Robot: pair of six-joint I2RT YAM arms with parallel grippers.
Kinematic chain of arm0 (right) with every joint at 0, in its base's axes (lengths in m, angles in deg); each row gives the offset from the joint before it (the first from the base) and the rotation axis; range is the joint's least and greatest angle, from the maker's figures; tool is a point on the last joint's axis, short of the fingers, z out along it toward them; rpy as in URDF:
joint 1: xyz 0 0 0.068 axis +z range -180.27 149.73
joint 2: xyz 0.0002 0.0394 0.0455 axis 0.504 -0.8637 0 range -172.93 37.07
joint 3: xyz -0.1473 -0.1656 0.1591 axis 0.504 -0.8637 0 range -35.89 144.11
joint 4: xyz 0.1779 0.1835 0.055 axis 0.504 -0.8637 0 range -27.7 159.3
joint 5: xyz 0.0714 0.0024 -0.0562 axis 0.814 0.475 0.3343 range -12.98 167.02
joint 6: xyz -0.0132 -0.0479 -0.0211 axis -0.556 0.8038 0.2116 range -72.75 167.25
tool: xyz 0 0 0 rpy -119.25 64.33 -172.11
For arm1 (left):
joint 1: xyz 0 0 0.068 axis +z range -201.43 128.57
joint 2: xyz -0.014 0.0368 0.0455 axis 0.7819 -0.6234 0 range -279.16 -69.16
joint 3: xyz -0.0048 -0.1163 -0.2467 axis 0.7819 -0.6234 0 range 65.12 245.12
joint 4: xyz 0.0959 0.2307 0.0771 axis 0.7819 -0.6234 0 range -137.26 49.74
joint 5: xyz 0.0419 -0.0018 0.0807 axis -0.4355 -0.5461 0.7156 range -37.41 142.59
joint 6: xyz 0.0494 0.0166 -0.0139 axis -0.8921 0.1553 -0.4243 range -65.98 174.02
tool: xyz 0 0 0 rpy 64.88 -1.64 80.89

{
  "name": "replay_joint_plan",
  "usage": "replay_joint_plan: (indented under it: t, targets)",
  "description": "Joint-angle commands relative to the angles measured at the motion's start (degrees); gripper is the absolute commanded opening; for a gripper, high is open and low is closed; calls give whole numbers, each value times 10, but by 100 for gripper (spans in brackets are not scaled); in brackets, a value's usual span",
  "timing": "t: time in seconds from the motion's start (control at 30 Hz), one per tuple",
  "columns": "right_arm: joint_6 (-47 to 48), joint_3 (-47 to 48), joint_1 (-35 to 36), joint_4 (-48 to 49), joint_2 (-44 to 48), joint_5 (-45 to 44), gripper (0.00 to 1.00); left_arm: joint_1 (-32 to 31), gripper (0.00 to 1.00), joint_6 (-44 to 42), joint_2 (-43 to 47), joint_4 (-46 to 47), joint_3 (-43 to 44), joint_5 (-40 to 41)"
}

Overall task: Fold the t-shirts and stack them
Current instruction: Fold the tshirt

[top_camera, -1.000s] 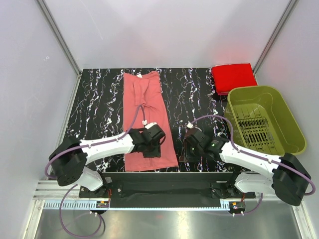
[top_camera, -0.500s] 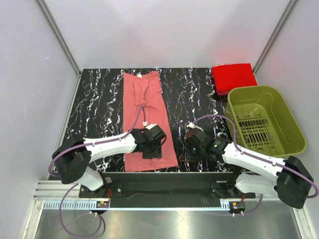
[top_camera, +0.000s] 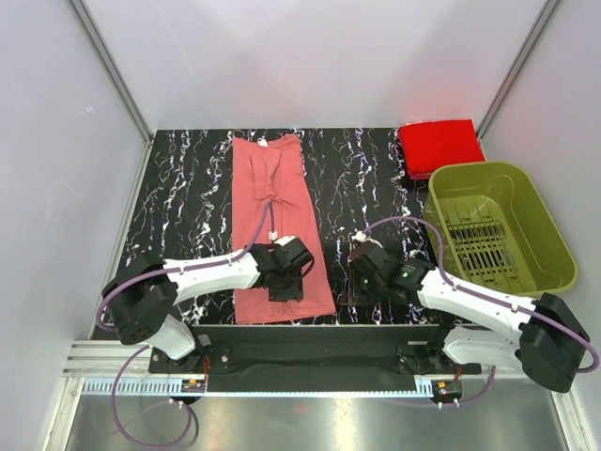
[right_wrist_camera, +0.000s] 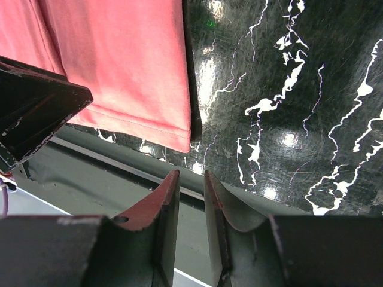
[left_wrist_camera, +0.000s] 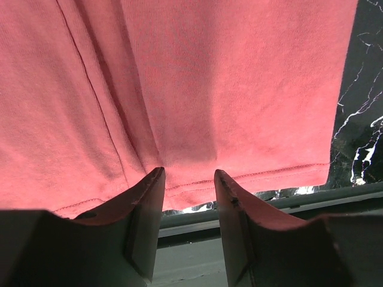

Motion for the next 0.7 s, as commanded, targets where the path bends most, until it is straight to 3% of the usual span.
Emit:
replay_joint_plan:
  t: [0.0, 0.23, 0.67]
  targets:
    - [5, 15, 5, 11, -3, -16, 30, 0, 43, 2, -3, -1, -3, 15]
    - [5, 15, 5, 19, -11, -12, 29, 0, 34, 6, -5, 7, -11, 10]
    - [6, 15, 5, 17, -14, -15, 29, 0, 37, 15, 33, -11, -17, 13]
